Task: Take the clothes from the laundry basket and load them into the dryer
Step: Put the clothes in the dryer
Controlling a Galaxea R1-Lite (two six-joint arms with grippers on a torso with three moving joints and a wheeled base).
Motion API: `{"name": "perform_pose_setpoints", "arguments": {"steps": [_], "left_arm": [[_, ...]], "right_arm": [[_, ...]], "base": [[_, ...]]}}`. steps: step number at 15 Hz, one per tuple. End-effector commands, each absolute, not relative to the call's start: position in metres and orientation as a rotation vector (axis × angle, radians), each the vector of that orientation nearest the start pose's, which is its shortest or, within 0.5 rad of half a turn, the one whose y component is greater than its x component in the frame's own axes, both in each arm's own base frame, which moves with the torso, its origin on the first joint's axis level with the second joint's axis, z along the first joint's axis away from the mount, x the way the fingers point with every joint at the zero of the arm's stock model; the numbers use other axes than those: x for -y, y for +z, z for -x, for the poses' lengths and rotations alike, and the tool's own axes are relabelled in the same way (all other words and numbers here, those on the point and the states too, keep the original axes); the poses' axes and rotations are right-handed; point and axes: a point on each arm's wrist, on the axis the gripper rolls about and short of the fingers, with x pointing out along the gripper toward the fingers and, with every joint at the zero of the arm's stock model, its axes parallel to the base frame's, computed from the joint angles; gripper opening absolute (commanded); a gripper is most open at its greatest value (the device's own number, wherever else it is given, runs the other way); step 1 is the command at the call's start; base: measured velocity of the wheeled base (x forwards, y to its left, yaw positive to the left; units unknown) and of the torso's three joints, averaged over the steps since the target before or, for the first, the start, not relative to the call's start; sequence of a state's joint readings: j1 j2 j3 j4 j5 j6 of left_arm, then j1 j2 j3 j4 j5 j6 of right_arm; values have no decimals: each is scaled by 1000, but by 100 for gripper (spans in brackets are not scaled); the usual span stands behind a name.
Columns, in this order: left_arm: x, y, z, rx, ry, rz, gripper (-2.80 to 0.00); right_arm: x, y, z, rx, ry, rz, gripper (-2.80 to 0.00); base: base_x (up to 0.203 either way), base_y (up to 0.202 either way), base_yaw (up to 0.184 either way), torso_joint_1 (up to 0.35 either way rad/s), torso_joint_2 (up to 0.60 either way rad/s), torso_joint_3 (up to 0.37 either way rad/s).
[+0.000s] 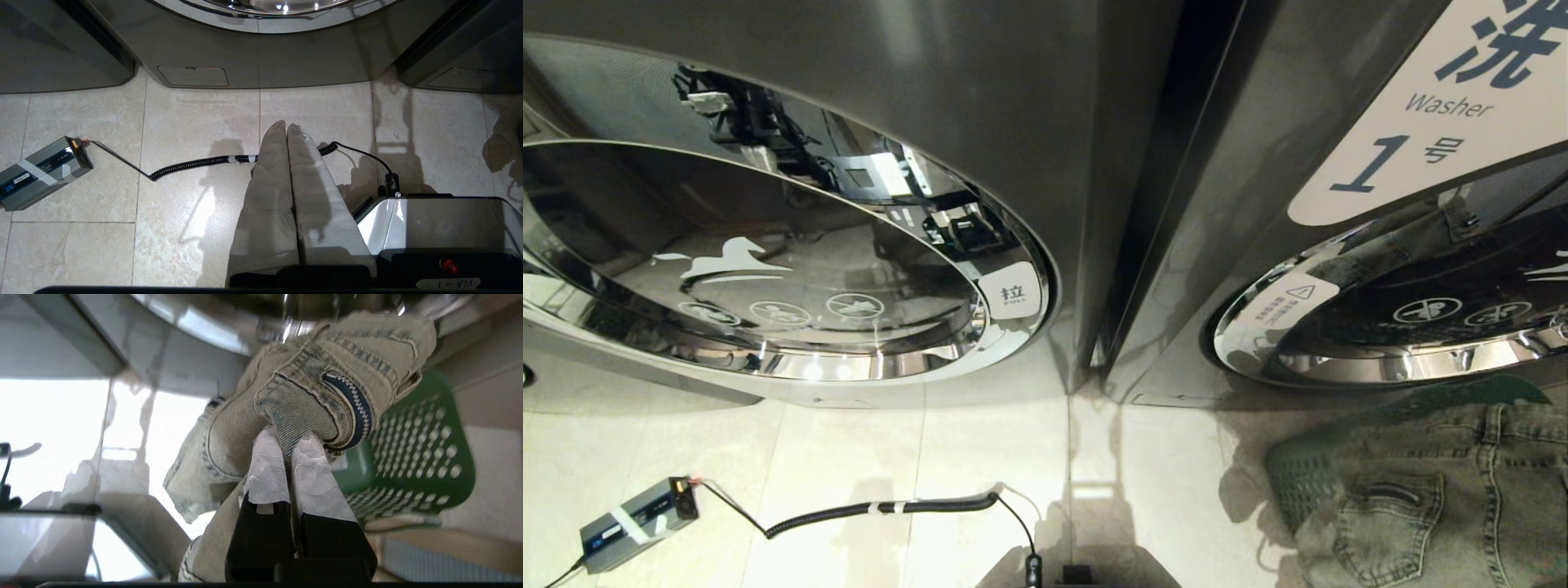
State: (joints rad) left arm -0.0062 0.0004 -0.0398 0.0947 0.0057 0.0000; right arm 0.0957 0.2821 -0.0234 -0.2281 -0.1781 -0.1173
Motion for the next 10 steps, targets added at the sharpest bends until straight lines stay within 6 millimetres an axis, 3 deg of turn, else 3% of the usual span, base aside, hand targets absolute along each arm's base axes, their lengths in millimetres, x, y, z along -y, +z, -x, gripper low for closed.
{"name": "perform_pose_setpoints", "arguments": {"steps": [1, 6, 10], "left_arm": [[0, 77, 26, -55, 0, 0, -280], [0, 77, 26, -55, 0, 0, -280], [0, 77, 26, -55, 0, 0, -280]], "right_arm": [[4, 98, -2, -90, -74, 123, -280], [1, 90, 0, -149, -46, 104, -280], [0, 79, 19, -28, -2, 116, -280]], "base": [[0, 0, 0, 0, 0, 0], [0, 0, 0, 0, 0, 0], [0, 0, 0, 0, 0, 0]]}}
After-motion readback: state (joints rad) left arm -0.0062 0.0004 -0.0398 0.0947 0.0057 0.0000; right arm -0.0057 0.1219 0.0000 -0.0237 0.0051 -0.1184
